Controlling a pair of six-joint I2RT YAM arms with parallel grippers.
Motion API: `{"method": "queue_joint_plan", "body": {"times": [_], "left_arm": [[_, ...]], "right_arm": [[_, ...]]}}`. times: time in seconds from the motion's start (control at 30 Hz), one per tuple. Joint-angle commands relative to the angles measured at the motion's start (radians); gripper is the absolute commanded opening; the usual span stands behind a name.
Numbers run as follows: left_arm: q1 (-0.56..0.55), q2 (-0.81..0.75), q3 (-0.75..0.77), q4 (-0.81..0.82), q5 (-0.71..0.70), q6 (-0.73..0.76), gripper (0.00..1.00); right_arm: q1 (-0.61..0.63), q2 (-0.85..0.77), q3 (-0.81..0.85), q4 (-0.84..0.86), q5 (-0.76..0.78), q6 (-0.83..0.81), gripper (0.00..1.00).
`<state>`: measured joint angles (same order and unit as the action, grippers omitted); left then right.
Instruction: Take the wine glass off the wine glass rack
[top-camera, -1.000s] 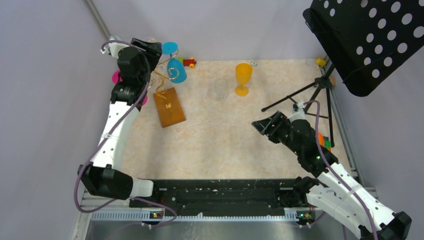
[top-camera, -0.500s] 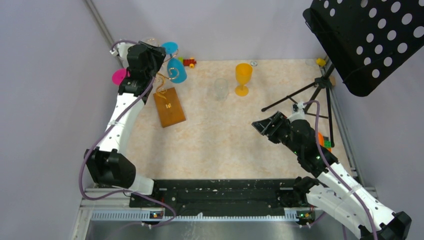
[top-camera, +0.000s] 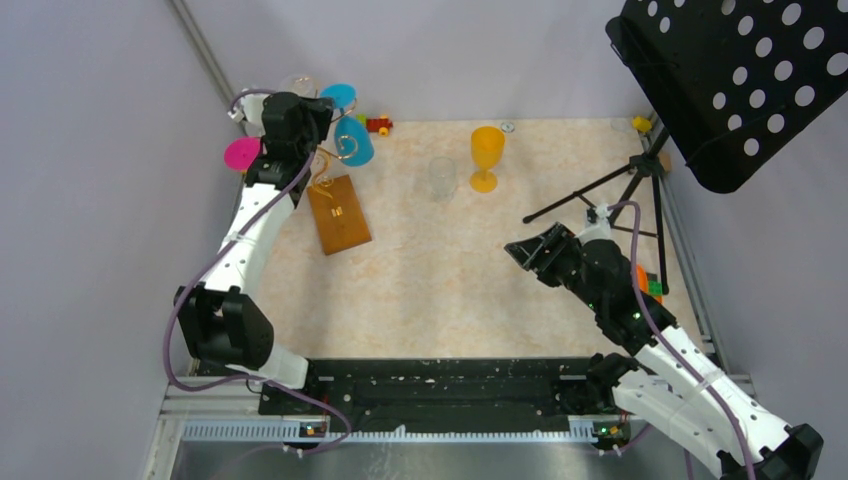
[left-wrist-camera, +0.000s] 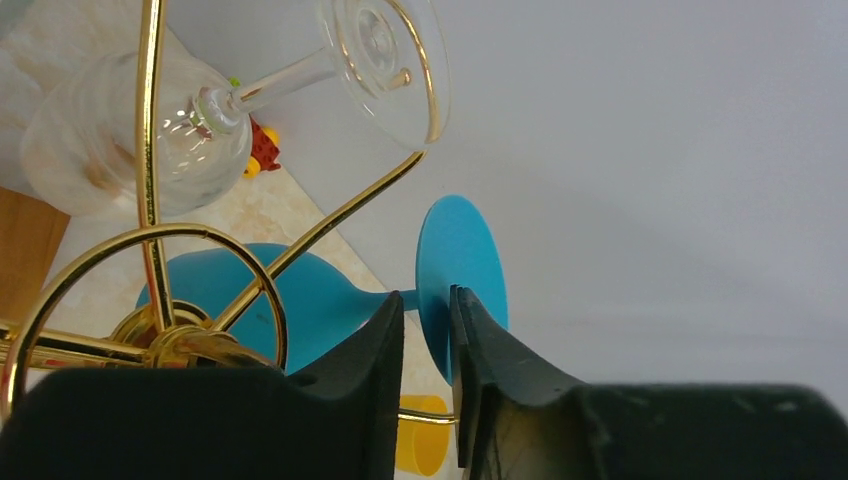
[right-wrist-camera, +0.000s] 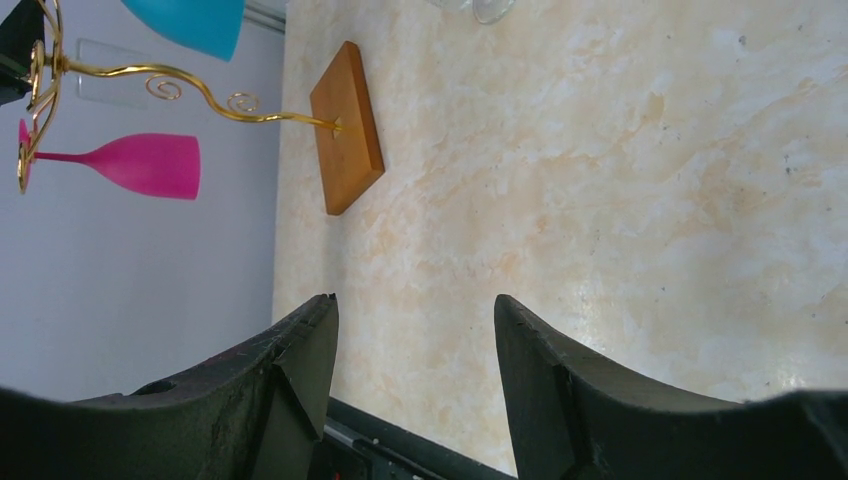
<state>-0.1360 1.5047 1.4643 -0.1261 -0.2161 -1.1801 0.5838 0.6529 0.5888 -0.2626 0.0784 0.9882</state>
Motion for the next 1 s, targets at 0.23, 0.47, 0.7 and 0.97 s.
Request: {"method": "queue_joint_plan", "body": {"times": [0.23, 0.47, 0.7, 0.97], "left_arm": [[0.007, -0.009, -0.009, 0.074, 0.032, -0.066, 0.0], [0.009, -0.016, -0.017, 0.118, 0.086, -0.12, 0.0], [0.009, -0.006, -0.021, 0.201, 0.198, -0.142, 0.0], [0.009, -0.072, -0.055, 0.171, 0.24, -0.12, 0.0]], "right_arm": [[-0.007, -0.022, 0.021, 0.004, 0.018, -0.025, 0.59], [-0.006, -0.024, 0.017, 0.005, 0.016, -0.023, 0.59], [-0.006, -0.02, 0.023, 0.005, 0.014, -0.024, 0.58], [-0.006, -0.015, 0.021, 0.011, 0.003, -0.016, 0.58]]}}
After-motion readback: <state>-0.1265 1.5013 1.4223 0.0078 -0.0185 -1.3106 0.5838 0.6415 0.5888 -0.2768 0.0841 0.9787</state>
